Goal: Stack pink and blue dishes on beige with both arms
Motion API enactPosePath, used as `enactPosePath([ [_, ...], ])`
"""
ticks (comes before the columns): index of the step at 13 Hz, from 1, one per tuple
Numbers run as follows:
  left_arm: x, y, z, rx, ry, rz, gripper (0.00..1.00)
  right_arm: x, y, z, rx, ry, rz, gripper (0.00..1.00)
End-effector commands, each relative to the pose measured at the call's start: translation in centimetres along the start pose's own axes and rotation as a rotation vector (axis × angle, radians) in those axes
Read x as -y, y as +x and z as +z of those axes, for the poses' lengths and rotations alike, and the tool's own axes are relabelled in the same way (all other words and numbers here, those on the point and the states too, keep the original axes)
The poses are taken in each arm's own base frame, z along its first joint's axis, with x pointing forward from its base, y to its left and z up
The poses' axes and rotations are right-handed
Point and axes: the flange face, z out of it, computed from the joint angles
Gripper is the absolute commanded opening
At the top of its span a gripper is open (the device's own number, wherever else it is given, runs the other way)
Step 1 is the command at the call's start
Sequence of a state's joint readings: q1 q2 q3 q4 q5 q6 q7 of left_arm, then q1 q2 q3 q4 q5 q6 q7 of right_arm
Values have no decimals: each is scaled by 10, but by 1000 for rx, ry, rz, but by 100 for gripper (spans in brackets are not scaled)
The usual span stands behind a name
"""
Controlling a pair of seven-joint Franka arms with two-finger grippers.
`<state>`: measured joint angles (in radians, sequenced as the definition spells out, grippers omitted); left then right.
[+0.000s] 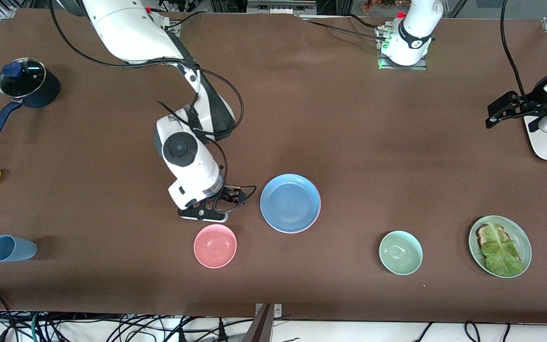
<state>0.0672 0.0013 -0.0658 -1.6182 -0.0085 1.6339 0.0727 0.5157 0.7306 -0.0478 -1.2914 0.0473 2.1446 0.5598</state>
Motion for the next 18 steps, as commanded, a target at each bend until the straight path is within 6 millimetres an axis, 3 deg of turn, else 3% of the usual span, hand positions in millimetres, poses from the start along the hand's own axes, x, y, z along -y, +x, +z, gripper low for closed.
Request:
enactPosePath([
  [1, -1, 3, -6, -1, -23, 17, 100, -39, 13, -58, 18, -48, -53, 100],
  [5, -1, 4, -5, 0, -23, 18, 100, -106, 26, -126, 74, -111, -135, 100],
  [9, -1, 3, -6, -3, -23, 18, 100, -175, 16, -198, 206, -81, -148, 100],
  [11, -1, 3, -6, -3, -23, 17, 100, -203, 4, -251, 196, -49, -230, 100],
  [12, -1, 3, -6, -3, -23, 17, 100, -225, -4, -267, 199, -35, -219, 100],
  [15, -1, 3, -6, -3, -23, 18, 100, -265, -41, -292, 201, 5, -230, 100],
  [18, -1, 3, -6, -3, -23, 18, 100, -285, -58, -307, 184, -66, -245, 100],
])
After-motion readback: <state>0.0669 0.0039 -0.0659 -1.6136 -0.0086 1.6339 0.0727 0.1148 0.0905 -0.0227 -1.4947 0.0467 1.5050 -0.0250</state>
